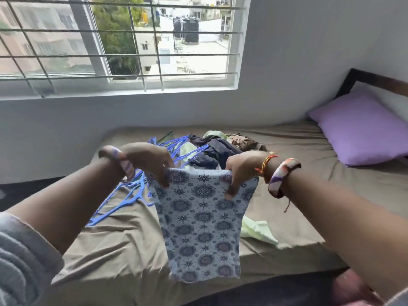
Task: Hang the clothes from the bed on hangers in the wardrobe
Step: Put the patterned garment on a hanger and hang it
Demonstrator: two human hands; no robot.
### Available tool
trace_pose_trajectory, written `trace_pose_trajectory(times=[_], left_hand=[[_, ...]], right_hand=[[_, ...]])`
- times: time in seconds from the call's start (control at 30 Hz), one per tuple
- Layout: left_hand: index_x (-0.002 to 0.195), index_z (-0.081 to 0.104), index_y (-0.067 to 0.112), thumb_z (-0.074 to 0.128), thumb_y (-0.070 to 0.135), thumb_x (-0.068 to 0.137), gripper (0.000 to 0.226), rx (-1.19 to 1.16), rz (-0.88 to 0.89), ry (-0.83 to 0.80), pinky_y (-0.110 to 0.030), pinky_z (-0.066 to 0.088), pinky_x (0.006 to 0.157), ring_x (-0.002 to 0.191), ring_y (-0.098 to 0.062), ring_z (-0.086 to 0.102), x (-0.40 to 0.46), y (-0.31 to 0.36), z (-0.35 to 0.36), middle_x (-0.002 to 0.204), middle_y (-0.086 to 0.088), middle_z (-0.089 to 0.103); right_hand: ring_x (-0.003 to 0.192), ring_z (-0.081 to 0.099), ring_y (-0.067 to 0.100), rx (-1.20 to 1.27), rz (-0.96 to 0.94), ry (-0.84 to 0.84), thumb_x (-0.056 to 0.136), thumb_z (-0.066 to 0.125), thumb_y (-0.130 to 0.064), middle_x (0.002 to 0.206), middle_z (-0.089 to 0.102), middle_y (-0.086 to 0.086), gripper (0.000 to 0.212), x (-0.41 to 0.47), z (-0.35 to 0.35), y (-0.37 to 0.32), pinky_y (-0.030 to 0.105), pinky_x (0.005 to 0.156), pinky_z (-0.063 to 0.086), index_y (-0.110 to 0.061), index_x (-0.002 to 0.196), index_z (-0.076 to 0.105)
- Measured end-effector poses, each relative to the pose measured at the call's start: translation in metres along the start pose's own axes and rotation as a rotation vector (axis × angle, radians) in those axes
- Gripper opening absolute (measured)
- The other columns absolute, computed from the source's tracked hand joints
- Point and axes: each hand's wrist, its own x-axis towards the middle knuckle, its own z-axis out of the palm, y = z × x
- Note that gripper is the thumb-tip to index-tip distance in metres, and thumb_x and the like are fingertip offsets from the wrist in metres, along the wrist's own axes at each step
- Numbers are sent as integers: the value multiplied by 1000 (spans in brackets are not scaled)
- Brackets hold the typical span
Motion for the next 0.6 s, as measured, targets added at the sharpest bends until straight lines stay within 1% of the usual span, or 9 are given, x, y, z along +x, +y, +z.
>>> trace_pose_trajectory(times=[0.03, 0.07, 0.13, 0.17, 0.23, 0.33, 0.4, 0.5, 0.6], left_hand=[[75, 67, 15, 76, 23, 75, 12, 164, -11, 95, -12, 37, 51, 47, 0, 45, 5, 2, 2, 51, 9, 51], [64, 60, 20, 73, 28, 77, 20, 277, 1, 182, -15, 38, 53, 52, -4, 44, 10, 2, 4, 53, 7, 47], [54, 50, 21, 70, 37, 76, 33, 337, 62, 322, -26, 40, 69, 69, -11, 47, 18, -3, 5, 63, 5, 50], [55, 52, 21, 70, 37, 76, 31, 318, 100, 349, -28, 39, 73, 74, -13, 49, 19, -5, 3, 68, 4, 54], [71, 66, 22, 70, 34, 77, 14, 270, 104, 363, -28, 41, 73, 79, -14, 56, 18, -8, -5, 79, 2, 64], [91, 73, 18, 72, 24, 78, 14, 177, 161, 378, -28, 45, 75, 80, -13, 58, 22, -18, -21, 88, -2, 69], [90, 72, 10, 73, 19, 76, 17, 36, 171, 437, -31, 47, 74, 77, -15, 57, 37, -35, -29, 86, -11, 69], [108, 66, 13, 71, 24, 78, 32, -210, 43, 728, -34, 48, 86, 92, -23, 63, 73, -60, -34, 102, -10, 68], [132, 47, 10, 61, 14, 88, 47, -392, -138, 887, -30, 38, 95, 111, -29, 56, 108, -96, -30, 121, -12, 60]], right_hand=[[81, 50, 19, -95, -35, -27, 85, 64, -38, 87, 58, 5, 48, 2, 1, -10, 27, 47, 32, 0, 114, 62], [81, 47, 19, -186, -61, -52, 91, 56, -36, 88, 54, 7, 46, 0, 4, -18, 28, 49, 30, 3, 116, 60], [89, 48, 21, -308, -52, -124, 98, 43, -31, 101, 54, 9, 44, 2, 14, -18, 19, 58, 32, 4, 123, 56], [103, 49, 24, -352, -50, -117, 100, 39, -29, 115, 54, 11, 43, 3, 16, -17, 18, 72, 37, 1, 128, 52], [136, 30, 32, -288, -149, -72, 100, 36, -25, 147, 34, 20, 44, 5, 16, -14, 37, 106, 33, -5, 139, 40], [128, 41, 27, 328, -468, -142, 97, 40, -1, 142, 38, 26, 41, 13, 18, -11, 50, 107, 33, 5, 137, 33], [129, 43, 22, 818, -556, -160, 93, 44, 8, 147, 37, 12, 63, 20, 17, -11, 40, 105, 40, -9, 149, 20], [115, 55, 23, 1314, -531, -197, 89, 50, 8, 136, 52, 1, 83, 55, 14, -5, 37, 91, 50, -38, 149, 14], [101, 59, 27, 1582, -433, -114, 87, 48, 11, 132, 56, 8, 82, 97, 14, -4, 35, 79, 54, -34, 149, 20]])
